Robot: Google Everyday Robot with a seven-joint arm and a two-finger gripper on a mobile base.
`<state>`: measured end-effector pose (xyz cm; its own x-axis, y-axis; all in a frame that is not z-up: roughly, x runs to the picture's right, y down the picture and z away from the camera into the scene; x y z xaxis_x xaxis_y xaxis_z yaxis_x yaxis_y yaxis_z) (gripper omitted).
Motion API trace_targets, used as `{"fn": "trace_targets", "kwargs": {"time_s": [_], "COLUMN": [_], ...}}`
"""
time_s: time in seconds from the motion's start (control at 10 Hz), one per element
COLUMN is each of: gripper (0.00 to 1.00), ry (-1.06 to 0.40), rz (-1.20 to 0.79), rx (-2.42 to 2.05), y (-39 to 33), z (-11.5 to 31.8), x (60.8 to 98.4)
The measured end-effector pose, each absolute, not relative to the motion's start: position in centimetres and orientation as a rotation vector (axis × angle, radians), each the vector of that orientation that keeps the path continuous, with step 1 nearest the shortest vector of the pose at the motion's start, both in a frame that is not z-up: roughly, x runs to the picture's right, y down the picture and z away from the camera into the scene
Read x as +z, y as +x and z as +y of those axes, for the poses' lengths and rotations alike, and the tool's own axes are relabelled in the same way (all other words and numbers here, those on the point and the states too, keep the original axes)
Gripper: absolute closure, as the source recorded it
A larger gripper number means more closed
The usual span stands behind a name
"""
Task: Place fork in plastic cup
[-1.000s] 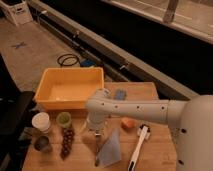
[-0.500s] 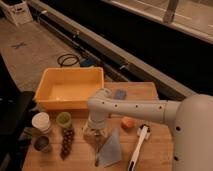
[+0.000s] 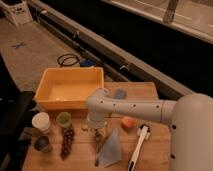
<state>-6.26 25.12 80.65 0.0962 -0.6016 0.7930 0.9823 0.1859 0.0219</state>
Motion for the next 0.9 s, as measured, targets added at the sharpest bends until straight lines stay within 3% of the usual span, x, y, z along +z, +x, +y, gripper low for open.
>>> {"fn": "trace_targets", "kwargs": {"time_s": [0.1, 0.2, 0.9], "gripper": [0.96, 1.00, 1.00], "ry": [-0.614, -0.613, -0.539], "rz": [-0.776, -0.775, -0.595], "rx": [-1.289, -1.291, -1.116], "y": [-6.2, -6.2, -3.1], "z": [25.0, 24.9, 20.4], "x": [80.6, 80.6, 77.4]}}
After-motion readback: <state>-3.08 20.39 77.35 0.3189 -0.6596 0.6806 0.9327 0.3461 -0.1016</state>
